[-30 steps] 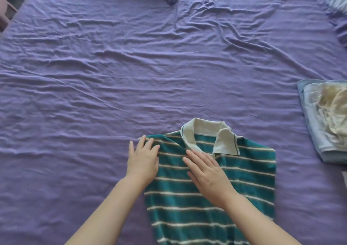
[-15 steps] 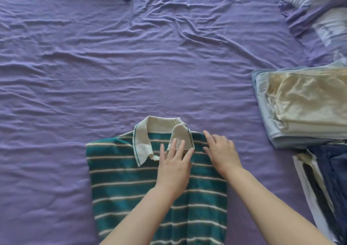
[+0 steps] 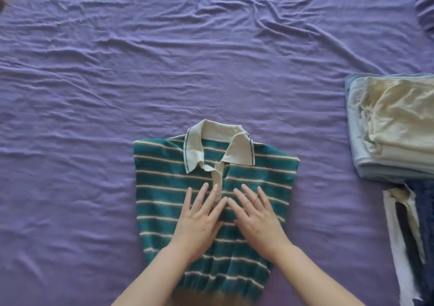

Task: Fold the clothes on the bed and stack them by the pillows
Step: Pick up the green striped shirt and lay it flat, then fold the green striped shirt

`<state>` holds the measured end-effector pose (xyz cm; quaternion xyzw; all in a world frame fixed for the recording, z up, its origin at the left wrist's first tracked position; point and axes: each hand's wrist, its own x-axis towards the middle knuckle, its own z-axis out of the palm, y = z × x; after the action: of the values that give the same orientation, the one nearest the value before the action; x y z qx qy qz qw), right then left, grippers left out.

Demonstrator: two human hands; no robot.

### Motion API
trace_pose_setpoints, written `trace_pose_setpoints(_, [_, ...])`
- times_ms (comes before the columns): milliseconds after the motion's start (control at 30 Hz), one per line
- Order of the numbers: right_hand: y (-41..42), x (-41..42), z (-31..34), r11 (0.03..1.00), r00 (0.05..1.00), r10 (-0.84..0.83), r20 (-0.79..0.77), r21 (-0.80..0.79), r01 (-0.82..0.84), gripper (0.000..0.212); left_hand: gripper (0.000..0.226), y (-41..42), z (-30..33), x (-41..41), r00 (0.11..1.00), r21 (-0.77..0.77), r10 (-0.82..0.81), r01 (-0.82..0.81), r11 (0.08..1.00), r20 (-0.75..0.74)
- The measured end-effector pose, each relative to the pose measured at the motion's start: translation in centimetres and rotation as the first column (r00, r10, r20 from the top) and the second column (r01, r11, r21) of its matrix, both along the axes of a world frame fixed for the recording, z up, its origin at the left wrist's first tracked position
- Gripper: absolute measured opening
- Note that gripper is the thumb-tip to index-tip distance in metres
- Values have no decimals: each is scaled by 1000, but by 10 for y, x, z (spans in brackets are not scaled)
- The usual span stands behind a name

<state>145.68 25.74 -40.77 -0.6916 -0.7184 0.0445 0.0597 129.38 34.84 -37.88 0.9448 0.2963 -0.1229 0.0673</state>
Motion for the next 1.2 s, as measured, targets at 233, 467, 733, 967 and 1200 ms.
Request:
trace_pose_setpoints(233, [-88, -69, -6, 998, 997, -14, -73, -67, 9, 43, 75, -62, 5, -95, 996, -124, -43, 33, 992, -81])
trace_pose_setpoints(467, [-115, -95, 14, 993, 993, -114, -40, -6, 114, 34, 61, -74, 8, -142, 982, -151, -181, 170, 974, -62])
trace_pose_setpoints(733, [-160, -134, 29, 957, 939, -281, -199, -129, 259, 40, 55, -65, 17, -190, 943, -127, -319, 330, 936, 98])
trace_pose_setpoints(967, [-171, -123, 31, 924, 968, -185, -169, -366, 113, 43, 34, -67, 8, -195, 929, -54, -306, 324, 945, 209])
trace_pose_setpoints(1200, [-147, -103, 40, 837, 599, -546, -586, -410, 362, 12, 7, -42, 5, -181, 905, -638, 354, -129, 759, 237])
